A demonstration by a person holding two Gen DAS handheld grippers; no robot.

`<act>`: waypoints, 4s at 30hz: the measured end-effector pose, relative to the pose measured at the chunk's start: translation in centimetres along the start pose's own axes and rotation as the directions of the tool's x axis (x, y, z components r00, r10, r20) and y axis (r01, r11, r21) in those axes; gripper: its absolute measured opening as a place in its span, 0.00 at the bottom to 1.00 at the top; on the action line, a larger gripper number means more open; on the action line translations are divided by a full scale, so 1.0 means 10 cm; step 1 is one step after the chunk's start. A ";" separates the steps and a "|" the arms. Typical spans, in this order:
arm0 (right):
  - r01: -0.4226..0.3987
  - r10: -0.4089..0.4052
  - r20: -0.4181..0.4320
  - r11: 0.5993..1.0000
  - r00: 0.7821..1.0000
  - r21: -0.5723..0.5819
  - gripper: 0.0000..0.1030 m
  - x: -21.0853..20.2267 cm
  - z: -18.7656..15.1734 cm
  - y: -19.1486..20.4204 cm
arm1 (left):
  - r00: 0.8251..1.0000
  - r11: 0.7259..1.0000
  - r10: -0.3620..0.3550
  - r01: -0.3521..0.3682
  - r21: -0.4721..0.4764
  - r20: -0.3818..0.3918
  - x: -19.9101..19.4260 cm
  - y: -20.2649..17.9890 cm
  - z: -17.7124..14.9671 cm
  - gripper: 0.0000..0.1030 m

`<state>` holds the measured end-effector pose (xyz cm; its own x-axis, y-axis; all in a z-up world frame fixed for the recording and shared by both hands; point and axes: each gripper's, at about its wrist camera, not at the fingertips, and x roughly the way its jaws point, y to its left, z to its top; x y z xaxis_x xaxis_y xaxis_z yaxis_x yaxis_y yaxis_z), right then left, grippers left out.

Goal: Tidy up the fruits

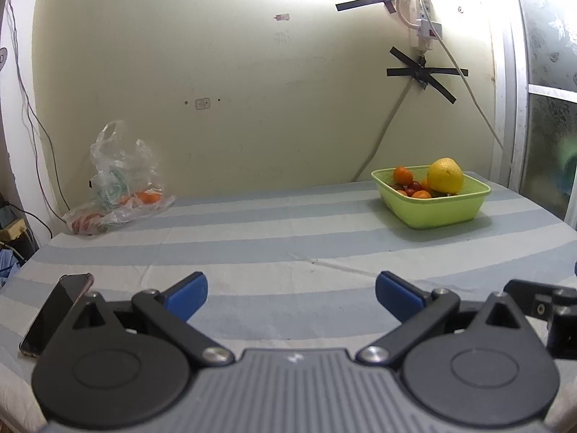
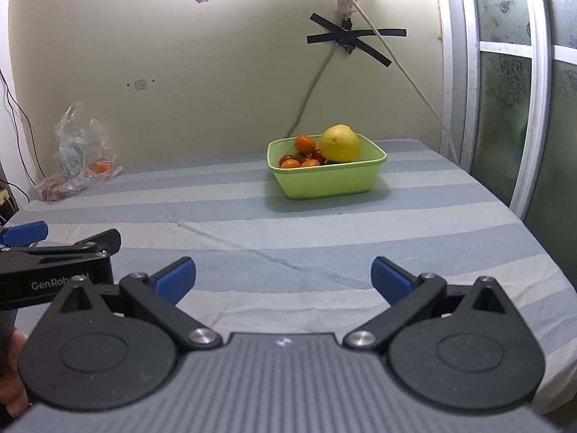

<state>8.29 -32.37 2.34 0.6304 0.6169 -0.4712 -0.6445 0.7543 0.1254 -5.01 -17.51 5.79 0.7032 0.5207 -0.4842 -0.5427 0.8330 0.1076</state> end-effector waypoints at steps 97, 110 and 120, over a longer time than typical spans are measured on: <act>-0.014 0.014 -0.004 1.000 1.000 0.020 1.00 0.02 0.00 -0.07 | 0.998 0.999 -0.027 0.029 0.033 -0.061 0.03 -0.02 -0.06 1.00; -0.006 0.006 -0.010 1.000 1.000 0.016 1.00 0.05 -0.01 -0.05 | 0.997 0.999 -0.024 0.027 0.034 -0.071 0.05 -0.02 -0.09 1.00; -0.004 0.004 -0.011 1.000 1.000 0.014 1.00 0.07 -0.01 -0.07 | 0.997 0.999 -0.022 0.025 0.044 -0.073 0.06 -0.02 -0.11 1.00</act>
<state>9.14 -32.48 1.79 0.6232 0.6172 -0.4802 -0.6407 0.7551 0.1391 -4.99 -17.59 4.53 0.6793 0.4872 -0.5488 -0.5042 0.8532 0.1334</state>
